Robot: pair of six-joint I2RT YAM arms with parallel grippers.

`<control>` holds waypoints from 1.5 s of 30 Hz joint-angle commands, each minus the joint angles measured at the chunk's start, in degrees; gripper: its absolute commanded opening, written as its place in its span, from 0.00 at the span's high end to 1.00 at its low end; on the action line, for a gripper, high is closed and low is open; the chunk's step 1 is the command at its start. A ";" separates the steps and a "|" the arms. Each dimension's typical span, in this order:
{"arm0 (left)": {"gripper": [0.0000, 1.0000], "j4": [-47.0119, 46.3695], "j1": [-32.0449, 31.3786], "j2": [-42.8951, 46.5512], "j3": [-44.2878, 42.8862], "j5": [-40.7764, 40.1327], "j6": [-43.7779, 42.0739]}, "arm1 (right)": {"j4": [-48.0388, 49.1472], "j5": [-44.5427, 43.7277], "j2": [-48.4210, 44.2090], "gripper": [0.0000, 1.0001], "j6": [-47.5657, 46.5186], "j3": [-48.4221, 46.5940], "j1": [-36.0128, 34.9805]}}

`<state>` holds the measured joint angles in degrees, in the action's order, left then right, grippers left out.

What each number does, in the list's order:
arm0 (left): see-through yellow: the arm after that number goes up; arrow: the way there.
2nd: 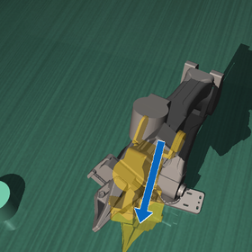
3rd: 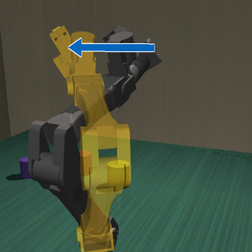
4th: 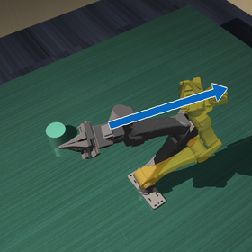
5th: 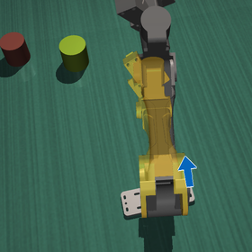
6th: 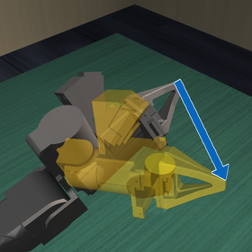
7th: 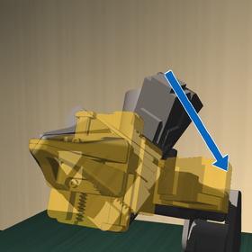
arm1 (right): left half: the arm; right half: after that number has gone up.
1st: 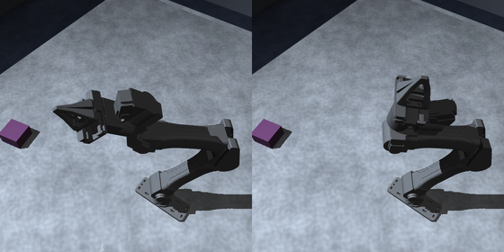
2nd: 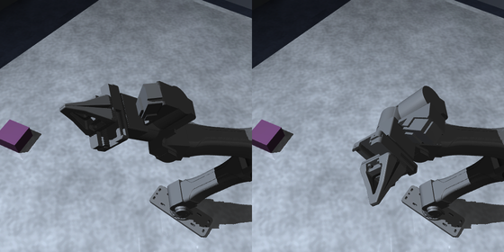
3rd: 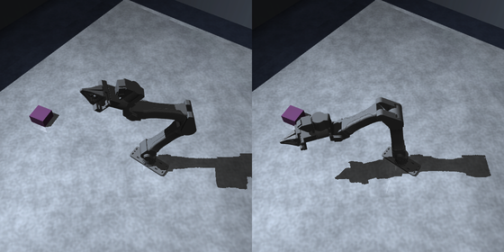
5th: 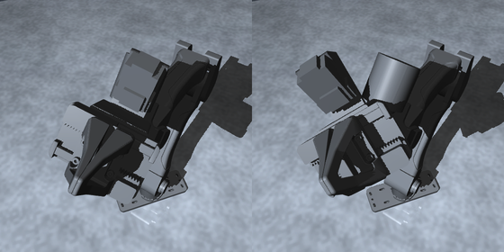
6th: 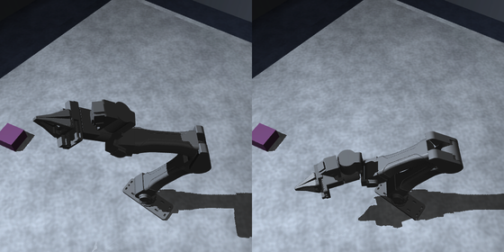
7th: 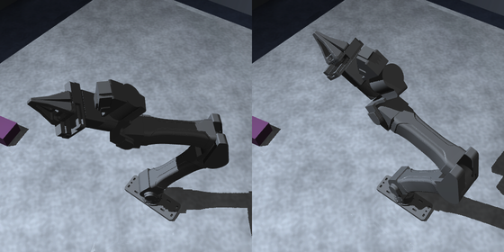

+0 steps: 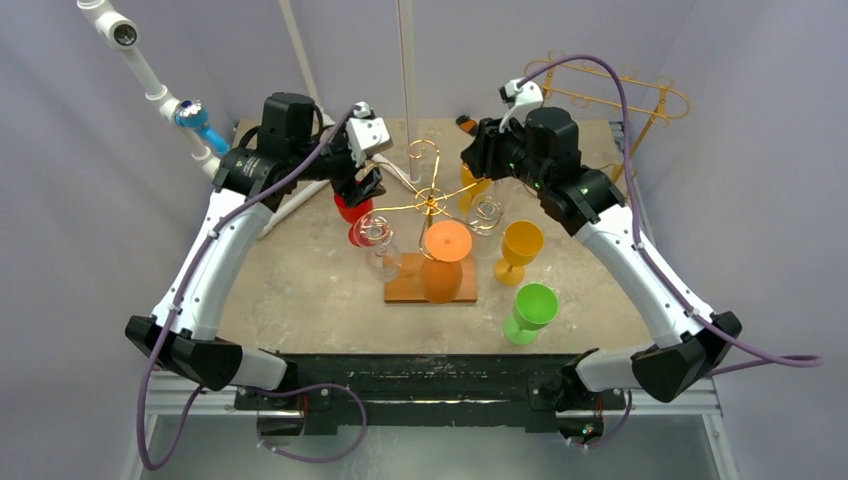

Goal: Place the wine glass upside down on the wine glass rack
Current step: Adjust the wine rack at the center of the board.

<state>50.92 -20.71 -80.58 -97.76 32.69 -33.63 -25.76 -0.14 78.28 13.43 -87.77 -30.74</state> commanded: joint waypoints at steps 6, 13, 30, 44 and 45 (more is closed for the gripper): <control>0.28 -7.07 -0.03 -2.25 -0.42 -6.07 -1.25 | 0.69 3.08 -5.15 0.58 1.96 3.72 0.07; 0.28 -7.88 -0.12 -4.99 -2.85 -6.49 -1.40 | 1.57 3.79 -7.57 0.60 3.38 7.82 0.07; 0.27 -4.89 -2.10 -12.23 -12.14 -5.57 -2.02 | 1.09 2.12 -12.82 0.63 3.70 11.90 0.07; 0.16 -5.89 -2.23 -14.52 -15.62 -4.86 -0.20 | 1.94 3.61 -13.34 0.64 5.72 14.75 0.07; 0.15 -5.46 -2.23 -14.52 -16.60 -4.35 0.02 | 1.85 3.09 -13.21 0.64 5.54 14.40 0.07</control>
<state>49.36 -22.98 -94.63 -109.75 29.52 -35.53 -20.93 -0.91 65.39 16.93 -74.22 -29.78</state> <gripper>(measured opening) 0.829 0.361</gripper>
